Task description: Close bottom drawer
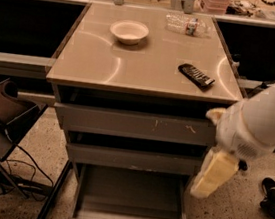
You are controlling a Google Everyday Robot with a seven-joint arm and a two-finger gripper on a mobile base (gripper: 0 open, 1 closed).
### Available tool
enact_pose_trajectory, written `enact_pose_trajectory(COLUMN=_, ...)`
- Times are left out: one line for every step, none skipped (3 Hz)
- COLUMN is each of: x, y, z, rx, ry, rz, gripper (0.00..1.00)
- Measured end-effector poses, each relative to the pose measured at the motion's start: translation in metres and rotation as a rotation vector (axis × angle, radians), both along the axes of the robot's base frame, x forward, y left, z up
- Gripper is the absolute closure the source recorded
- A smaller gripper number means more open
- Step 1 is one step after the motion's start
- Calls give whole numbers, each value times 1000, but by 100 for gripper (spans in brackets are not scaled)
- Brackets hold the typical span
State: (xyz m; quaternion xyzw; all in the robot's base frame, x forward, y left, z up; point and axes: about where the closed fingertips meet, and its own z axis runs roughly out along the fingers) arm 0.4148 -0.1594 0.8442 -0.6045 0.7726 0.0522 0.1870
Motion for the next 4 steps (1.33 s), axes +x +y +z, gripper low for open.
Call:
enact_pose_trajectory(x=-23, y=11, z=-82, rx=23, ry=108, rz=-3, gripper=0)
enact_pose_trajectory(x=-33, y=9, z=-135, rx=51, ry=187, rz=-25, gripper=0)
enact_pose_trajectory(x=-33, y=9, z=-135, rx=50, ry=187, rz=-25, gripper=0)
enact_pose_trajectory(x=-32, y=17, z=-152, rx=8, ry=187, rz=-53, gripper=0)
